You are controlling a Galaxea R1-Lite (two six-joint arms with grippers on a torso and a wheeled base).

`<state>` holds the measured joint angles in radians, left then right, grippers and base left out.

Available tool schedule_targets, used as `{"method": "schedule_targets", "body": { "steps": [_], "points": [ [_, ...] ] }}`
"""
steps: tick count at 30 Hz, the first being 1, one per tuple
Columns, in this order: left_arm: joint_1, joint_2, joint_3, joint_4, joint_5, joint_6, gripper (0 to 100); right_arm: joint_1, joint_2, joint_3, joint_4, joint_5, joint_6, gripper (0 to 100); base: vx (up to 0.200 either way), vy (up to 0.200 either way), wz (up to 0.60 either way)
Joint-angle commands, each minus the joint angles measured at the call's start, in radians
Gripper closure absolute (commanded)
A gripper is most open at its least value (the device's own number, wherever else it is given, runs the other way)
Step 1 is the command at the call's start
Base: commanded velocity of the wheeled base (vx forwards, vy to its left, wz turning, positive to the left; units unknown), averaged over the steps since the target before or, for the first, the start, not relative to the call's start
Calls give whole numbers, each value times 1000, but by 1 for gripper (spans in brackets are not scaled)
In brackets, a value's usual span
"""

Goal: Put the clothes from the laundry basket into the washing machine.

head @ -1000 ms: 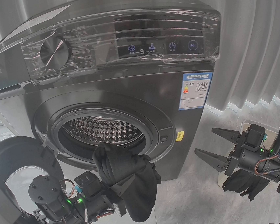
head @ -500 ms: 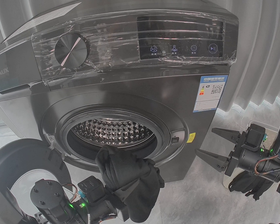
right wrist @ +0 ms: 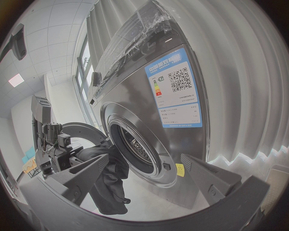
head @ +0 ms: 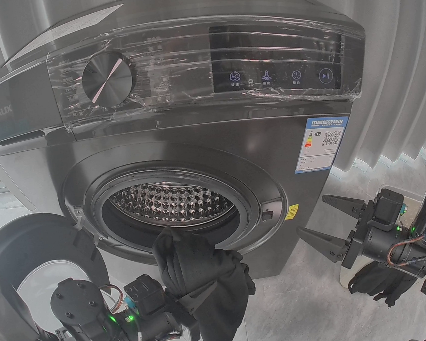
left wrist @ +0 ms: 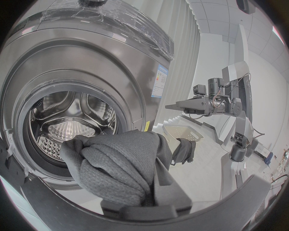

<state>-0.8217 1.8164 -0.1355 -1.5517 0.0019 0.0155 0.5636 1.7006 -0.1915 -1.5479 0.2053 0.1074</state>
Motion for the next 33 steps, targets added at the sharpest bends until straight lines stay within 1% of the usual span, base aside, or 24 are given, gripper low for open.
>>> {"method": "schedule_targets", "body": {
  "steps": [1,8,10,11,12,15,17,18,19,20,21,22,24,27,28,33],
  "points": [
    [-2,6,1,-1,1,0,100,1,1,0,-1,0,0,0,0,0,0],
    [-17,6,-1,-1,3,0,100,4,1,9,-1,0,-2,0,0,0,0],
    [-19,4,-4,-1,3,-8,100,9,-1,21,-1,0,-5,0,0,0,0],
    [-22,-3,-7,-1,3,-8,100,10,-1,26,-1,0,-5,0,0,0,0],
    [-22,-2,-6,-1,3,-2,100,12,-1,29,-1,0,-6,0,0,0,0],
    [-14,6,-13,1,6,-2,100,15,-1,32,-1,0,-9,0,0,0,0],
    [7,66,-41,2,79,-22,100,19,-3,35,0,3,-31,0,0,0,0],
    [18,80,-45,2,102,-34,100,19,-3,38,0,3,-34,0,0,0,0],
    [30,89,-49,2,115,-55,100,22,-3,43,0,3,-34,0,0,0,0],
    [52,98,-52,2,118,-85,100,24,-6,47,0,3,-35,0,0,0,0],
    [69,103,-61,2,121,-105,100,24,-6,49,0,5,-37,0,0,0,0],
    [81,109,-72,4,128,-112,100,24,-6,50,0,5,-37,0,0,0,0],
    [101,123,-93,5,141,-118,100,24,-7,50,0,5,-37,0,0,0,0],
    [108,146,-115,7,188,-123,100,25,-7,52,0,5,-37,0,0,0,0],
    [108,155,-122,7,196,-124,100,25,-7,52,0,5,-37,0,0,0,0],
    [116,219,-151,7,199,-126,100,24,-10,63,-1,5,-37,0,0,0,0]
  ]
}}
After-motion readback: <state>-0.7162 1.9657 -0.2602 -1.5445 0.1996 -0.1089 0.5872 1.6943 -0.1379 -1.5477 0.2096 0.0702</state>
